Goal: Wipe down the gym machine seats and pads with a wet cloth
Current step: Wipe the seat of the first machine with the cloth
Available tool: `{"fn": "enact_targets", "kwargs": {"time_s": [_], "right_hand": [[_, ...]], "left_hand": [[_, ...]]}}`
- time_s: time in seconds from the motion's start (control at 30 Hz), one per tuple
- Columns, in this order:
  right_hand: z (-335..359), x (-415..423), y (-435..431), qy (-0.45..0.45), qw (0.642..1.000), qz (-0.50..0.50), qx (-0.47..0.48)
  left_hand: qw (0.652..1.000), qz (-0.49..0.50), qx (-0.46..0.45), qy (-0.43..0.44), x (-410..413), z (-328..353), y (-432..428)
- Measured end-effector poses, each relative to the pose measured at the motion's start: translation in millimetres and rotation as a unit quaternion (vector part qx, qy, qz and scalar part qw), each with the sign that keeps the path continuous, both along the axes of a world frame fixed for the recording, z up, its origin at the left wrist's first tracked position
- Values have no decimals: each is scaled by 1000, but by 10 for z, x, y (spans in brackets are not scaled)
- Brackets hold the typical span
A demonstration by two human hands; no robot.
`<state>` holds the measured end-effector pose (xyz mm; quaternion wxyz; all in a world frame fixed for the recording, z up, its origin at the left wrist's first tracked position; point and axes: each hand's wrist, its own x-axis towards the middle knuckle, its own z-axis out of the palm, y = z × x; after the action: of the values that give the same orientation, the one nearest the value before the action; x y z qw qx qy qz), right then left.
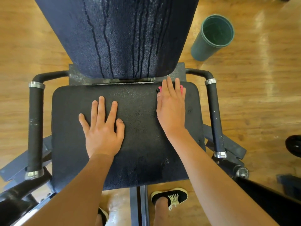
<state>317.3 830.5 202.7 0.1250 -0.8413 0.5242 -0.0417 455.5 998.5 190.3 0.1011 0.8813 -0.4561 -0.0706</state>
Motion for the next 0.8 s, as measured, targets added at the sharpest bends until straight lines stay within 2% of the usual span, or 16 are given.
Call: {"fn": "enact_targets", "kwargs": {"time_s": [0.23,0.5,0.8], "right_hand": [[25,-242,352,17,999,40,2],[32,-10,36,0,1000,14,2],[41,-315,438,21,998,62,5]], "left_hand": [[1000,2,2,7,0,15,-8],[1000,3,-1,5,15,13,-1],[1000,4,2,8,9,19,0]]}}
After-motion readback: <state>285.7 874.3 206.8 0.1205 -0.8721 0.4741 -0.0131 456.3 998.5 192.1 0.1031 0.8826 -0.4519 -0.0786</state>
